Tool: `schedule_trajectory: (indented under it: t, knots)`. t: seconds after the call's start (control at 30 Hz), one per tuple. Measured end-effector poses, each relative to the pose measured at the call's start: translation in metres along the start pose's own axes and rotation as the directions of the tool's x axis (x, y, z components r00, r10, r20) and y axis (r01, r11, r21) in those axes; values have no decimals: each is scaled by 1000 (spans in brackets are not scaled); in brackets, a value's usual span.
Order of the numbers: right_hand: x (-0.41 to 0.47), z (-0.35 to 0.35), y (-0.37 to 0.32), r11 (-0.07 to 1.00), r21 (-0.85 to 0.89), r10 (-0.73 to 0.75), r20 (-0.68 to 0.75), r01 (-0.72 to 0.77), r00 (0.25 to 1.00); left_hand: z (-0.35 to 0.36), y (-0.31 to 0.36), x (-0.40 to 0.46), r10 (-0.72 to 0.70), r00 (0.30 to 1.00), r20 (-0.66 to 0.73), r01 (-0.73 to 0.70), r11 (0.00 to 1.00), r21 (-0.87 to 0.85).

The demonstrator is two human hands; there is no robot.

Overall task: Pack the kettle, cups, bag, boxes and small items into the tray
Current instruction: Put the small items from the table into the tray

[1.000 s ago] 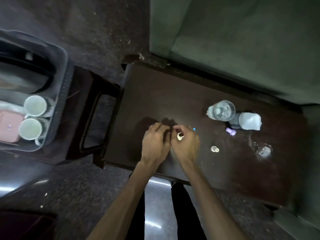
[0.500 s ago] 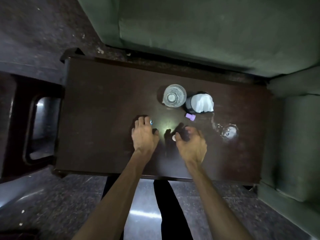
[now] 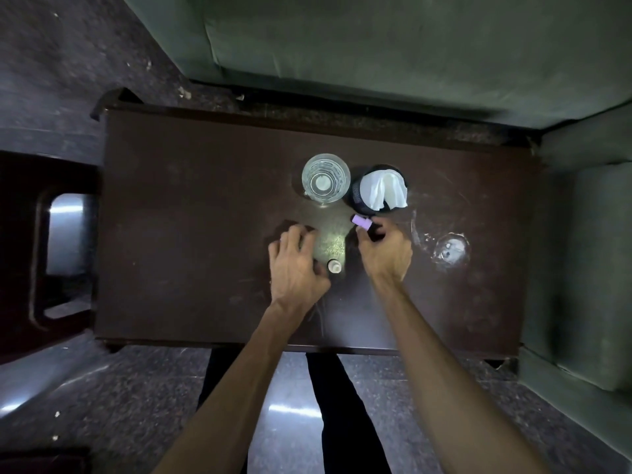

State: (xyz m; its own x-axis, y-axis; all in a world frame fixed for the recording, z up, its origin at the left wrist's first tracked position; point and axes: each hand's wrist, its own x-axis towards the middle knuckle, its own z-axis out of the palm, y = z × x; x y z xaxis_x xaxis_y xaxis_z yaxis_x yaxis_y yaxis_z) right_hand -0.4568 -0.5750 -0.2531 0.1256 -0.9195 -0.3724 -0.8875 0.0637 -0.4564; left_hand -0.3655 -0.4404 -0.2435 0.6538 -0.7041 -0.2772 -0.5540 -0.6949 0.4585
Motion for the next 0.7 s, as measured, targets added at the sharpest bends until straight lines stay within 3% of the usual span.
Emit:
schedule_trajectory:
  t: [0.1,0.23,0.37,0.5,0.7]
  knots:
    - [-3,0,5,1000,-4,18,-1,-18,1000,7,9,-8,113,988,106,-111,993,-28]
    - [-20,-3,9,993,63,94,35,-96,995,19,14,-11,103,983,154,-99,995,-28]
    - [-44,-4,2,990,138,27,90,-40,996,14,9,-9,75,997,32,-71,990,-123]
    - [-74,7,-32,970,245,-35,152,-3,988,-17,-12,-11,-66,983,-170,18,962,-274]
    - [-132,61,-129,931,342,-232,277,130,933,-108,-97,-18,-282,858,-429,92,906,-413]
